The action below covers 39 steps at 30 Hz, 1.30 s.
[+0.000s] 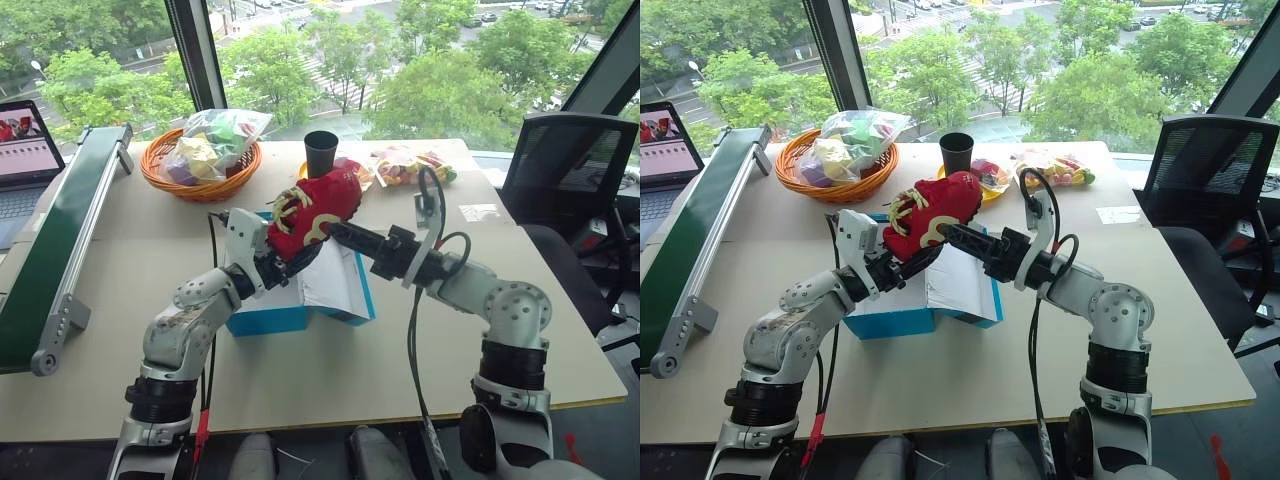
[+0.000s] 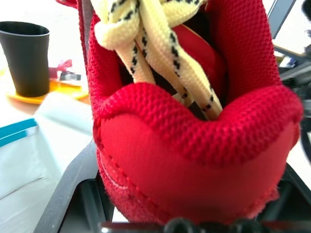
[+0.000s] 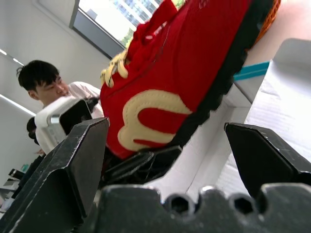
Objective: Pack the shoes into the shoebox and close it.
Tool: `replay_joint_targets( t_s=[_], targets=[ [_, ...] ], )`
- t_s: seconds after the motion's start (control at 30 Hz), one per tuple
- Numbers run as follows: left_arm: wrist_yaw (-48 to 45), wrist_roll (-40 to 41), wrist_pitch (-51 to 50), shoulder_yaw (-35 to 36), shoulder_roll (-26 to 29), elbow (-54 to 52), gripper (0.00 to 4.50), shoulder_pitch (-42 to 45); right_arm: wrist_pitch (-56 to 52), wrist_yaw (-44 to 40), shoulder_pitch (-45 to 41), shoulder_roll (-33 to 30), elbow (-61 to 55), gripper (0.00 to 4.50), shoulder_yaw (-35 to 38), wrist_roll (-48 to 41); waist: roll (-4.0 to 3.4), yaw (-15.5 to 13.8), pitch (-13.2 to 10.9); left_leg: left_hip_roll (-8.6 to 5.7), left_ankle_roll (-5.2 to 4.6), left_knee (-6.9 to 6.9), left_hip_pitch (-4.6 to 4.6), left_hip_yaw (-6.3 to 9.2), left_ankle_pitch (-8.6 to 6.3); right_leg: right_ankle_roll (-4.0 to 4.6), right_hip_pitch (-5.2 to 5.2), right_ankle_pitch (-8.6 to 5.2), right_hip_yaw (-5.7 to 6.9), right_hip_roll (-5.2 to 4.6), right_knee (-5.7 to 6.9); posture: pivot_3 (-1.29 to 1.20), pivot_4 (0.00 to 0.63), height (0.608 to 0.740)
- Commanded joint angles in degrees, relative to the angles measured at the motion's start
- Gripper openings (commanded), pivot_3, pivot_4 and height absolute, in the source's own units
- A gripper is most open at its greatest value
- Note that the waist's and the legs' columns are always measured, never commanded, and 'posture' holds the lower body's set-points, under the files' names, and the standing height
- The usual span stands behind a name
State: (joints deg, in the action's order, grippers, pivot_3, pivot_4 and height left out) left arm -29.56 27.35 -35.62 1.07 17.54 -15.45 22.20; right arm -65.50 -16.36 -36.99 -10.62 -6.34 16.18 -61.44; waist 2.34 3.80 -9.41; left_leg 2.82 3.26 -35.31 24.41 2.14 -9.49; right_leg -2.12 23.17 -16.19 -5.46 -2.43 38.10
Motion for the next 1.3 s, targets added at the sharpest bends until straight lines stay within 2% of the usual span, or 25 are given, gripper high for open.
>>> replay_joint_targets(
  t_s=[0.03,0.27,0.3,0.37,0.6,0.67,0.7,0.73,0.77,0.87,1.03,1.1,1.17,1.23,1.3],
  targets=[
    [0.87,1.06,-0.56,-1.23,-1.11,-4.27,2.71,-0.69,3.54,-1.06,-3.11,0.10,1.99,4.50,0.17,0.53,0.00,-0.03,0.00,0.00,0.00,0.00,0.01,0.00,0.00,0.00,-0.01,0.00,0.00,0.00,-0.01,0.00,0.150,0.734],
    [1.59,0.76,-0.90,-2.44,-2.10,-5.05,2.71,-1.29,5.06,0.41,-5.22,1.82,3.90,4.50,0.57,0.33,-0.01,-0.18,0.00,-0.01,0.00,0.00,0.02,0.00,0.00,0.00,0.00,0.00,0.00,-0.01,-0.01,0.00,0.150,0.734],
    [1.52,0.64,-0.78,-2.49,-2.04,-4.87,2.68,-1.07,5.16,0.60,-5.33,2.20,4.02,4.10,0.59,0.27,-0.01,-0.19,0.00,-0.02,0.00,0.00,0.01,0.00,0.00,0.00,0.00,0.00,0.00,-0.01,-0.01,0.00,0.150,0.734],
    [1.47,0.63,-0.77,-2.41,-2.01,-4.50,2.68,-0.58,5.55,1.15,-5.57,2.81,4.49,3.83,0.49,0.62,-0.01,-0.20,0.00,-0.01,0.00,0.00,0.01,0.00,0.00,0.00,0.00,0.00,0.00,-0.01,-0.01,0.00,0.150,0.734],
    [1.33,0.23,-0.12,-2.29,-1.67,-3.92,2.68,-0.37,6.73,3.03,-6.41,3.70,5.09,1.46,0.81,0.94,-0.01,-0.22,-0.01,-0.01,0.00,0.00,0.02,0.00,0.00,0.00,0.00,0.00,0.00,-0.01,-0.01,0.00,0.150,0.734],
    [1.07,1.38,-0.37,-1.34,-1.78,-3.87,3.63,-0.47,6.87,3.37,-6.77,3.76,5.26,0.78,0.82,0.83,-0.01,-0.11,-0.01,-0.01,0.00,0.00,0.01,0.00,0.00,0.00,0.00,0.00,0.00,-0.01,-0.01,0.00,0.150,0.734],
    [0.52,2.31,-0.61,-0.49,-1.42,-4.22,3.89,-0.67,6.92,3.66,-7.13,3.85,5.36,0.49,0.82,0.85,-0.03,-0.06,-0.02,-0.01,0.00,0.00,0.01,0.00,0.00,0.00,0.01,0.00,0.00,-0.01,-0.01,0.00,0.150,0.734],
    [-0.03,3.06,-0.89,0.41,-0.84,-4.49,4.29,-0.83,6.95,3.87,-7.53,3.87,5.33,0.31,0.65,1.02,-0.03,-0.04,-0.02,-0.01,0.00,0.00,0.02,0.00,0.00,0.00,0.01,0.00,0.00,-0.01,-0.01,0.00,0.150,0.734],
    [-0.45,3.44,-1.04,1.21,-0.16,-4.64,4.50,-0.94,6.97,4.03,-7.96,3.79,5.25,0.29,0.44,1.26,-0.03,-0.03,-0.02,-0.01,0.00,0.00,0.02,0.00,0.00,0.00,0.01,0.00,0.00,0.00,-0.01,0.00,0.150,0.734],
    [-3.58,1.79,0.41,2.97,5.75,-3.98,4.50,-1.46,6.61,4.46,-9.94,3.56,4.84,0.29,-0.18,1.54,-0.06,0.14,-0.04,-0.01,0.00,0.00,0.01,0.00,0.00,0.00,0.02,0.00,0.00,0.00,0.00,0.00,0.150,0.734],
    [-14.17,-5.36,5.18,5.77,26.83,1.04,4.50,-2.79,4.68,3.96,-14.96,4.36,6.20,0.28,-5.54,3.87,-0.27,0.59,-0.21,0.01,0.00,0.05,-0.01,-0.01,0.00,0.00,0.10,0.00,-0.04,0.05,0.02,0.00,0.150,0.734],
    [-16.92,-6.71,6.20,6.06,32.05,1.79,4.50,-3.88,4.64,3.87,-16.53,4.75,7.95,0.28,-7.81,5.87,-0.33,0.74,-0.28,0.02,0.00,0.09,-0.02,-0.03,0.00,0.01,0.13,0.00,-0.05,0.05,0.01,0.00,0.150,0.734],
    [-20.44,-8.34,7.30,7.36,38.09,1.17,4.50,-7.68,4.94,2.67,-18.60,5.06,10.92,0.28,-13.60,10.88,-0.35,0.42,-0.29,0.02,0.00,0.17,0.00,-0.03,0.00,0.02,0.14,-0.01,-0.04,0.04,-0.05,0.00,0.150,0.734],
    [-22.10,-8.14,7.35,9.06,40.76,-0.60,4.50,-10.84,5.57,1.40,-19.95,5.35,14.00,0.28,-17.72,14.84,-0.38,0.40,-0.31,0.03,0.00,0.26,0.01,-0.07,0.00,0.03,0.18,-0.02,-0.05,0.02,-0.13,0.00,0.150,0.734],
    [-21.21,-6.80,5.55,10.54,40.37,-4.02,4.50,-13.21,7.38,0.49,-20.60,4.84,17.54,0.28,-21.68,20.02,-0.37,-0.10,-0.32,0.04,0.00,0.34,0.06,-0.07,0.00,0.08,0.26,-0.05,-0.02,0.01,-0.11,0.00,0.150,0.734]
  ],
)
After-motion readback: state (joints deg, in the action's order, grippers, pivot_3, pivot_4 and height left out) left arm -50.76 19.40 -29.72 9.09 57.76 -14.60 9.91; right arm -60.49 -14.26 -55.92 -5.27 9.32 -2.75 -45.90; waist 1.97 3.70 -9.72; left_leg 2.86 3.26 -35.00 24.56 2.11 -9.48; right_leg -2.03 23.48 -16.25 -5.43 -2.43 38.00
